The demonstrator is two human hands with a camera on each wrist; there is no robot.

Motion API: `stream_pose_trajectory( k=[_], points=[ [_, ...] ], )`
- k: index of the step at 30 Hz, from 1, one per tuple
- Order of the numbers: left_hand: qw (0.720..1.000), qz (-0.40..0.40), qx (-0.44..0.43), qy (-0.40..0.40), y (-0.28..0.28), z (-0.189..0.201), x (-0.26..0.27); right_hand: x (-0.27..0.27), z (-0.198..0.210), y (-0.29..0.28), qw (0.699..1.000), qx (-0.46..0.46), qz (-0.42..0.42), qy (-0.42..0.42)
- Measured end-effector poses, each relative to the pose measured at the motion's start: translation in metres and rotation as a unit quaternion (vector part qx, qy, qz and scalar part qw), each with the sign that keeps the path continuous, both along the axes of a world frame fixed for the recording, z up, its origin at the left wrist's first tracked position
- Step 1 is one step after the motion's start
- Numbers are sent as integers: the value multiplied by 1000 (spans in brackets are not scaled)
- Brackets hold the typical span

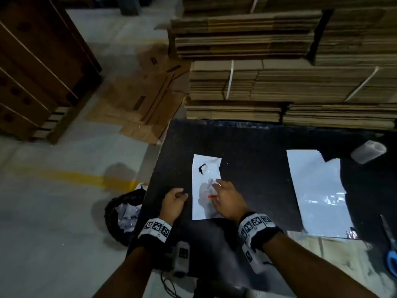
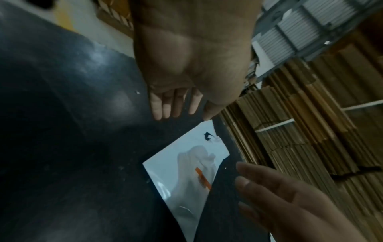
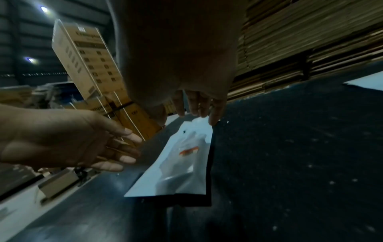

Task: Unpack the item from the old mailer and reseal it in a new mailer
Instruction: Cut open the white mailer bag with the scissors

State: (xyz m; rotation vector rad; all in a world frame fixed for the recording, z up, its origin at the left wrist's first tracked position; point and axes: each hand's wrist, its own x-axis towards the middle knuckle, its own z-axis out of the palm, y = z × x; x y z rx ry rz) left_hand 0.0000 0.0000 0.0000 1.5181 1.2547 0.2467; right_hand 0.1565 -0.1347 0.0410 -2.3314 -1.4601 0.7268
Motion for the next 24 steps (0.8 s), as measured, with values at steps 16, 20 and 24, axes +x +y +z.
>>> stream_pose_trajectory(
  k=[16,20,24],
  points=[
    [987,35,-127,-90,16,-25,28,-51,-38,-25,1000,-19,-7,0],
    [994,-45,-83,-57,12,-37,31,-47,-34,-33,998,-15,-53,25],
    [990,-91,-85,-66,9,-41,30,-35,-28,-15,984,29,-176,21]
  ],
)
